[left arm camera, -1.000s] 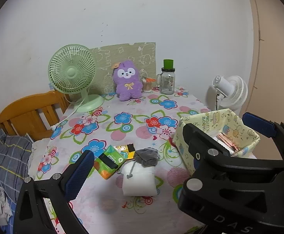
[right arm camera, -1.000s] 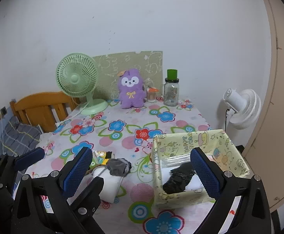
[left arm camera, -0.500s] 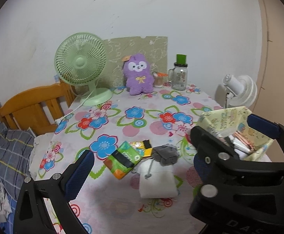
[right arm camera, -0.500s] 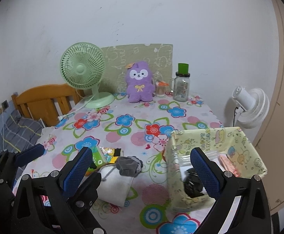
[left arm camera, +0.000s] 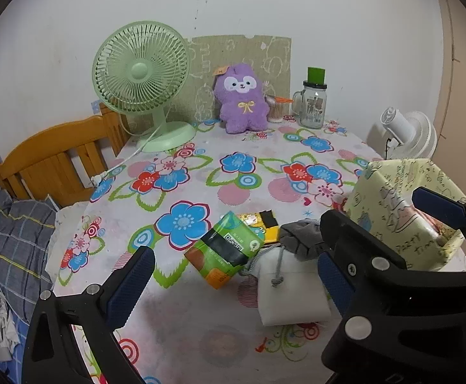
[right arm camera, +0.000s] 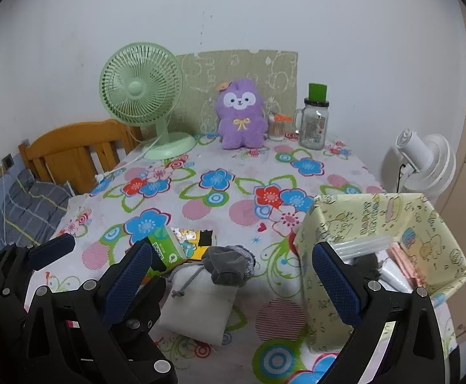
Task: Organize soft objects
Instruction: 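Lift both open tools out of the box toward remaining items, then grasp grey cloth bag with right tool while left tool grasps green tissue pack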
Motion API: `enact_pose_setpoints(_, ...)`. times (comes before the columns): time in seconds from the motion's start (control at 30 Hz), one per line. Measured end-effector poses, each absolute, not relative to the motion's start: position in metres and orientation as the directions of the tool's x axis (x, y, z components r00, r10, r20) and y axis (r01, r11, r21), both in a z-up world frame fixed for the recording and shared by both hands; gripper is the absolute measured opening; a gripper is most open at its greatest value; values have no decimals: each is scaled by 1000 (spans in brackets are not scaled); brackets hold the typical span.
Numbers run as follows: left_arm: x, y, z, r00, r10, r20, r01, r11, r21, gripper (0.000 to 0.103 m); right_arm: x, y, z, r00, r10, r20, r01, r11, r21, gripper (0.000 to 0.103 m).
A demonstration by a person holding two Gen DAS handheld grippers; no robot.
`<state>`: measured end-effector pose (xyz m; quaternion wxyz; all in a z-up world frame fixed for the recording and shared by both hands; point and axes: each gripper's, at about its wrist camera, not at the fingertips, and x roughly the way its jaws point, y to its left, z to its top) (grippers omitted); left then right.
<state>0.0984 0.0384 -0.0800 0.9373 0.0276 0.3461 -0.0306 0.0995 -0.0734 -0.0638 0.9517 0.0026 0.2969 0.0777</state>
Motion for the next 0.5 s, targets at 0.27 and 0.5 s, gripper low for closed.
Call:
enact_pose_setpoints(0.27, 115, 48, -95, 736, -28, -677, 65, 997, 29, 103, 118, -63, -80, 795, 163, -584, -160, 985, 57, 96)
enact_pose_setpoints(0.5, 131, 49, -109, 712, -16, -702, 62, 997, 39, 102, 136, -62, -96, 765, 187, -616, -169, 982, 89, 92)
